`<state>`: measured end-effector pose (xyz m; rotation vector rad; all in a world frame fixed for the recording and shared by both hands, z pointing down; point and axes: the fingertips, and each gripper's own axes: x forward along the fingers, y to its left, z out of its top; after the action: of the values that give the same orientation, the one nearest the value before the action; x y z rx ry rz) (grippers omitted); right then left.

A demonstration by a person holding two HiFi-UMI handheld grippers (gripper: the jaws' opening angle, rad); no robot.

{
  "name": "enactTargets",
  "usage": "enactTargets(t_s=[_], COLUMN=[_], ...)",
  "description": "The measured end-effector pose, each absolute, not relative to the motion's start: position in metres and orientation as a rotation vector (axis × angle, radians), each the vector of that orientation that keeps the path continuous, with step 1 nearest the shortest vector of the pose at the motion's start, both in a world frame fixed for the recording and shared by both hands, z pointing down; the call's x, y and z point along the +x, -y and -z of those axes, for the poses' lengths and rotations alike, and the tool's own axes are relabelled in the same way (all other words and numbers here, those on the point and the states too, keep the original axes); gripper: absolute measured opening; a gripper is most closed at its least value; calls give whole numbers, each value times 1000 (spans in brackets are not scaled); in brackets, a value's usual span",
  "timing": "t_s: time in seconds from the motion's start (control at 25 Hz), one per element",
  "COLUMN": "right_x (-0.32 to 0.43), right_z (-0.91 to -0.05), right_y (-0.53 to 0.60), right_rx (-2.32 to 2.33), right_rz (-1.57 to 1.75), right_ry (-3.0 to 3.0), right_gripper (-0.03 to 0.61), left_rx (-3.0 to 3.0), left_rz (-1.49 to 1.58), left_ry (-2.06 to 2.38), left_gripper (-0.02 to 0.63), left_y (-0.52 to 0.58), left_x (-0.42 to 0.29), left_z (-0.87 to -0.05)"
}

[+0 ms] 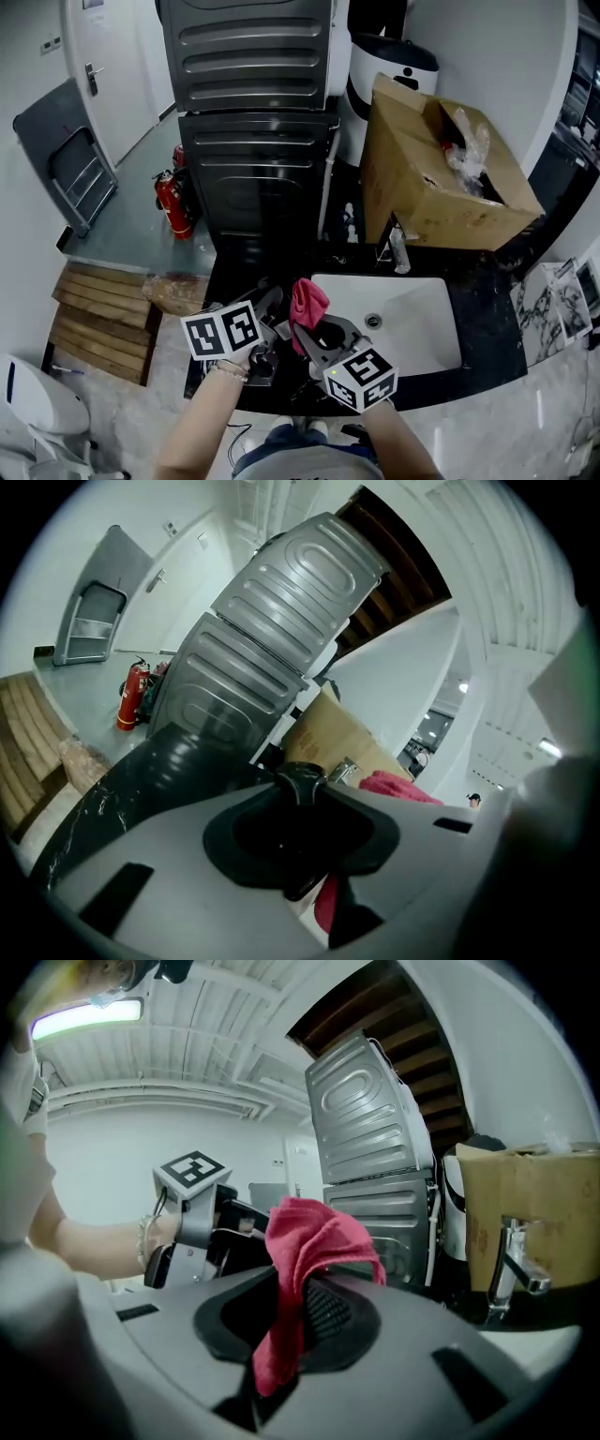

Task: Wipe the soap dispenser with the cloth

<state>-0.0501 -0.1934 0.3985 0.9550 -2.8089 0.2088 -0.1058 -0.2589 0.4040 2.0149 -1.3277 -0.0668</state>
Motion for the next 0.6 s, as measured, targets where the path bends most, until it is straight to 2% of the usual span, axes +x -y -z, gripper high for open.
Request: enactTargets(t_s=[0.6], right_x=[-16], right_z=[-439], right_y=[197], right_rx=[1143], right_rz=[-304], right_ry=[2642], right_gripper=[61], left_rx=[1991], left_rz=[155], left_ry=[1346], left_gripper=[104], left_y=[253], left_x=[-115], left_z=[-384])
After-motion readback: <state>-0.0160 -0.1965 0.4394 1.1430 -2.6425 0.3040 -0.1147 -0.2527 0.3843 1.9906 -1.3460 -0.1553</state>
